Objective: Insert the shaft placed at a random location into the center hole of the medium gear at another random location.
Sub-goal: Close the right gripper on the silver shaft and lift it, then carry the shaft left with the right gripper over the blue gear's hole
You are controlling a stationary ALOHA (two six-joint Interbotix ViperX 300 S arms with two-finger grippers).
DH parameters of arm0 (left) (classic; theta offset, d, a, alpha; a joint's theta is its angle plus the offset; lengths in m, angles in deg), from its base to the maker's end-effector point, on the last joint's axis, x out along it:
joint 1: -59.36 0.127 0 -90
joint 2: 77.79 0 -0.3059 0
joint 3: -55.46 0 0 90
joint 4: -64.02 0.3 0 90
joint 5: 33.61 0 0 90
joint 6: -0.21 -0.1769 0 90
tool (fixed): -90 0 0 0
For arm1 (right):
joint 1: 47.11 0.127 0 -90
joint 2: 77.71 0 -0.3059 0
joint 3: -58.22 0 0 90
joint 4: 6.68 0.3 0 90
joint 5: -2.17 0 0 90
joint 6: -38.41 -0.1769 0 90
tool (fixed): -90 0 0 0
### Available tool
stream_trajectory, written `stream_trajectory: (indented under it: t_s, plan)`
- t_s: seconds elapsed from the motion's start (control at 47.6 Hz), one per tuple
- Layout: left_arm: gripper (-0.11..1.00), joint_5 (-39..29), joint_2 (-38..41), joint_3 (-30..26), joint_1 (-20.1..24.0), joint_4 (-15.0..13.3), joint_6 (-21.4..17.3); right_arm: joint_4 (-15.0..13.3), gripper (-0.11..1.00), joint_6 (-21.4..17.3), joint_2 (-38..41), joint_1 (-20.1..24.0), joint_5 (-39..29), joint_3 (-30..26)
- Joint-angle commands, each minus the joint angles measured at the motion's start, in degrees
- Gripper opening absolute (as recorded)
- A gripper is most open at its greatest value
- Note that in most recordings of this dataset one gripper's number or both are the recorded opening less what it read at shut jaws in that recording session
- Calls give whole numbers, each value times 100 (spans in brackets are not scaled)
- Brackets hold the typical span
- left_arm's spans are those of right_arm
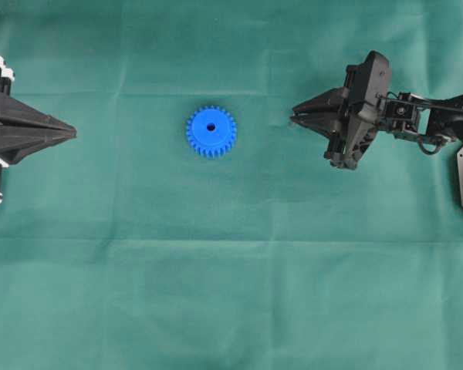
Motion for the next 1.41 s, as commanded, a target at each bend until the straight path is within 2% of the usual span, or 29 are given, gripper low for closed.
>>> stream_trajectory:
  t_s: [0.0, 0.315, 0.504, 0.84, 0.966, 1.385]
  plan:
    - [0, 26, 44, -141, -9, 9, 9, -9, 13, -53, -343, -18, -105, -79]
    - [0, 26, 44, -141, 0, 9, 9, -9, 13, -9, -1547, -26, -1292, -202]
    - [0, 26, 44, -141, -9, 9, 9, -18, 13, 18, -1731, -18, -1600, -255]
    - [0, 18, 44, -141, -9, 9, 9, -26, 13, 18, -1538, 9, -1617, -431]
    - [0, 18, 44, -141, -9, 9, 0, -26, 13, 18, -1318, 88, -1600, -659]
    - [0, -53, 53, -132, -9, 9, 9, -105, 13, 26, -255, 334, -1731, -2021]
